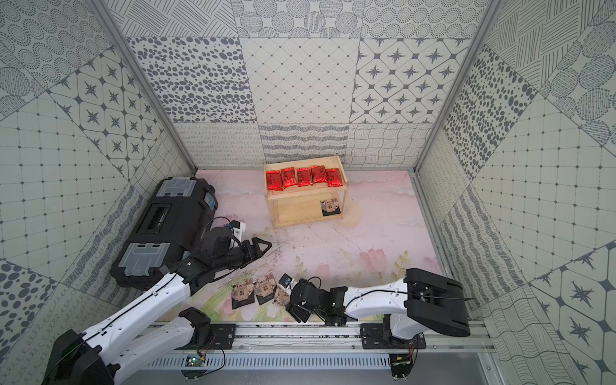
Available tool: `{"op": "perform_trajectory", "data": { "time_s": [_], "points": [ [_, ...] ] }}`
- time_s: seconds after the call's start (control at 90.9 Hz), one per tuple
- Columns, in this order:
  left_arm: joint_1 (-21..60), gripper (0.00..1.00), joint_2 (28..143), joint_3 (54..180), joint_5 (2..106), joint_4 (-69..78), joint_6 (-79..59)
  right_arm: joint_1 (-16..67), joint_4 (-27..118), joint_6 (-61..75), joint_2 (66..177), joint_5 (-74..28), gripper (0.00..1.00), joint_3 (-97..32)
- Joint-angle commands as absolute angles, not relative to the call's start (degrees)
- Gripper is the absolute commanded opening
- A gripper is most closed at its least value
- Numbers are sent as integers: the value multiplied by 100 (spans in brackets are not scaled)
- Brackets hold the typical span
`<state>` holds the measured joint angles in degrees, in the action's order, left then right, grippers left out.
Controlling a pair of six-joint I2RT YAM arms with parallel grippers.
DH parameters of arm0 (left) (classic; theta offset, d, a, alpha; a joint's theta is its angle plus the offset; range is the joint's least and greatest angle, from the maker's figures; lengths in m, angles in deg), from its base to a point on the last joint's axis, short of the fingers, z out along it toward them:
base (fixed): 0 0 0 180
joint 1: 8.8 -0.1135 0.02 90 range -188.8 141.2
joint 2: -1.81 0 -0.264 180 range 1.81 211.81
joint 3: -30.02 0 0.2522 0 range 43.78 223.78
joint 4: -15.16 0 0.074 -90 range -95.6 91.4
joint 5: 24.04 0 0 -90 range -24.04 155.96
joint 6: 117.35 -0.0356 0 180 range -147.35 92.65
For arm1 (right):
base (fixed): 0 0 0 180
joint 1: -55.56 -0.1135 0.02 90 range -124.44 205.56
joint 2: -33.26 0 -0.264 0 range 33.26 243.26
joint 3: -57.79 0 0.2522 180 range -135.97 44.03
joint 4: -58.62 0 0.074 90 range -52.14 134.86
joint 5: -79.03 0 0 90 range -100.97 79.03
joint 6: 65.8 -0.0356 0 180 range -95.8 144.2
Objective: Place the tea bags on the shelf by color
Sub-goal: Move the tea bag to the center of the board.
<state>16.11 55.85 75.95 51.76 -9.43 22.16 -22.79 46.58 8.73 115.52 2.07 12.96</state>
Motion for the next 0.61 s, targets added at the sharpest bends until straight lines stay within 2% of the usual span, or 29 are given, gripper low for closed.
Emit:
{"op": "perform_trajectory", "data": {
  "time_s": [0.0, 0.352, 0.594],
  "points": [
    [1599, 82, 5683, 7588, 5248, -959, 2241, -2310, 4940, 1050, 11733, 431, 71, 1126],
    [1604, 82, 5739, 7528, 5209, -866, 2257, -2261, 5705, 1247, 12371, 636, 68, 855],
    [1610, 82, 5799, 7446, 5149, -724, 2303, -1927, 6052, 1037, 12656, 754, 63, 1023]
  ]
}}
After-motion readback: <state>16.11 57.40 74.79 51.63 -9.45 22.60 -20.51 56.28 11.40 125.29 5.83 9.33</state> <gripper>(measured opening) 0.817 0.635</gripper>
